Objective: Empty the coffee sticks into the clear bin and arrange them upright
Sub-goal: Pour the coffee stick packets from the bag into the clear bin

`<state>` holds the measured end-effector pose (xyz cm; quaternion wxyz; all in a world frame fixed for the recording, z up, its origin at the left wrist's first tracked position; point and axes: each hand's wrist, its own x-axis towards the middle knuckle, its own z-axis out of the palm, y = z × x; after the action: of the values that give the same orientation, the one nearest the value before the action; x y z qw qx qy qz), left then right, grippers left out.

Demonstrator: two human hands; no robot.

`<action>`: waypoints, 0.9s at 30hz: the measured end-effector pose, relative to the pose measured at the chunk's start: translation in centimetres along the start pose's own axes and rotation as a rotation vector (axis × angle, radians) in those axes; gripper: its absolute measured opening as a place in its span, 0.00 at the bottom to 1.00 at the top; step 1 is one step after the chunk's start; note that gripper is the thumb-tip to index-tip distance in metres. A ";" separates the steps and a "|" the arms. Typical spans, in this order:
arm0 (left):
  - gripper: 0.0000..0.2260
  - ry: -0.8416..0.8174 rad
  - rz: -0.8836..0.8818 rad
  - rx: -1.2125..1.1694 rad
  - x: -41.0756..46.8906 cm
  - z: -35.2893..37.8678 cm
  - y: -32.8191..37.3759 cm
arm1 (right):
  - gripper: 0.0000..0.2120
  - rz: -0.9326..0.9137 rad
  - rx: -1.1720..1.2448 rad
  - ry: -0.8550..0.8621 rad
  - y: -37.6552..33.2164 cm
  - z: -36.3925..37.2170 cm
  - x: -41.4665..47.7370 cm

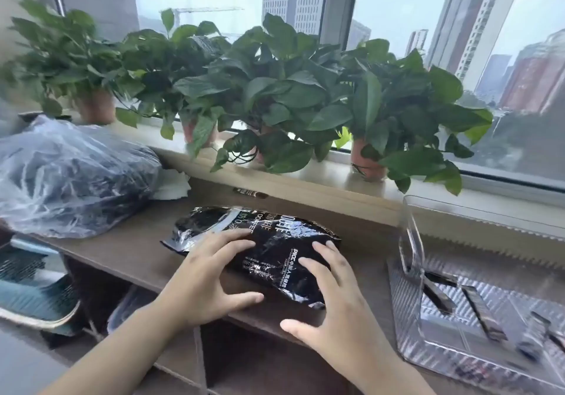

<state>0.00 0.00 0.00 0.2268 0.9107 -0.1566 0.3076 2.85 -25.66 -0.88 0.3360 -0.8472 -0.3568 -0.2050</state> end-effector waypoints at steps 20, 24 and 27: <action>0.36 -0.009 -0.003 0.315 3.4 2.3 -2.9 | 0.12 -0.242 -0.387 0.314 2.1 -0.3 4.6; 0.32 0.071 -0.055 0.325 3.5 2.2 -2.9 | 0.04 -0.215 -0.384 0.319 1.7 -1.4 5.5; 0.24 0.192 -0.063 0.337 3.5 2.5 -2.3 | 0.06 -0.191 -0.348 0.321 1.0 -2.3 6.0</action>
<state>4.87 0.17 -0.28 0.0944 0.9068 -0.0521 0.4075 7.27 -25.04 3.85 0.2164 -0.8113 -0.3368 -0.4261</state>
